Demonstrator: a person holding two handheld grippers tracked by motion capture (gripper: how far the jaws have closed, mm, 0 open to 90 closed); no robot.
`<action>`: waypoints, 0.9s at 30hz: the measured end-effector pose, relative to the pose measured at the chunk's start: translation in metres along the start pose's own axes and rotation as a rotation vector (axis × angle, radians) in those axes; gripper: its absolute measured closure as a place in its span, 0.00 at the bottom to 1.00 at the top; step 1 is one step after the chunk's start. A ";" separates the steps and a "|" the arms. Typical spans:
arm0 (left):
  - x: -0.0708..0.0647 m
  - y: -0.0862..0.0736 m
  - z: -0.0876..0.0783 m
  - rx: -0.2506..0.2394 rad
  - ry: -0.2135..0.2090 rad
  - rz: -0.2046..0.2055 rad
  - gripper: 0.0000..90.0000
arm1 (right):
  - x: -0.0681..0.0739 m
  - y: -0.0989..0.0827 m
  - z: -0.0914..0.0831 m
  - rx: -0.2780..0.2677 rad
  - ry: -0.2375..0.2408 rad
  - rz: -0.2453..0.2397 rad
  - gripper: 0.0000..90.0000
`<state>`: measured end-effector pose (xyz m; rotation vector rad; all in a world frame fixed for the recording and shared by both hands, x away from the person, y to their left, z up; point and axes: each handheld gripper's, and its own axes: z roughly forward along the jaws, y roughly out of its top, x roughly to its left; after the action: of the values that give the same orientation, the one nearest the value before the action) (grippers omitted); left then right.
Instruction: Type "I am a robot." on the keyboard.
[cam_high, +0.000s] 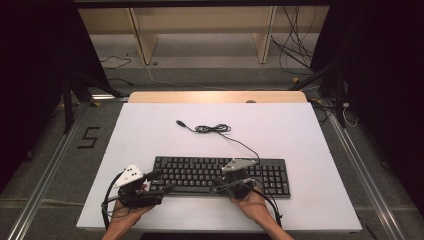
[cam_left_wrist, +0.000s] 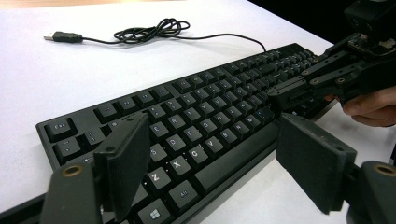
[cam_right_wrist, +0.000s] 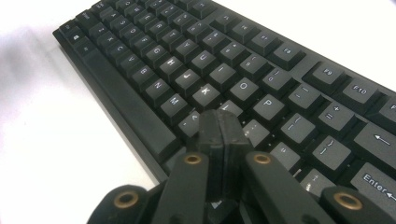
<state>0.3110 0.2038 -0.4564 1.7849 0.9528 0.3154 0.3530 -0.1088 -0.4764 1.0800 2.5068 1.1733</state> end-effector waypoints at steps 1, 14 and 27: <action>0.000 0.000 0.000 0.000 0.000 0.001 0.28 | 0.000 0.000 0.000 0.000 0.000 0.000 1.00; 0.000 0.000 0.000 0.001 0.002 0.002 0.28 | 0.003 -0.001 0.003 0.019 -0.018 -0.018 1.00; 0.001 0.000 0.000 0.000 0.005 -0.002 0.28 | 0.000 0.000 -0.002 -0.003 0.014 0.029 0.99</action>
<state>0.3114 0.2039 -0.4570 1.7835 0.9576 0.3187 0.3524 -0.1103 -0.4746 1.1156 2.5074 1.1957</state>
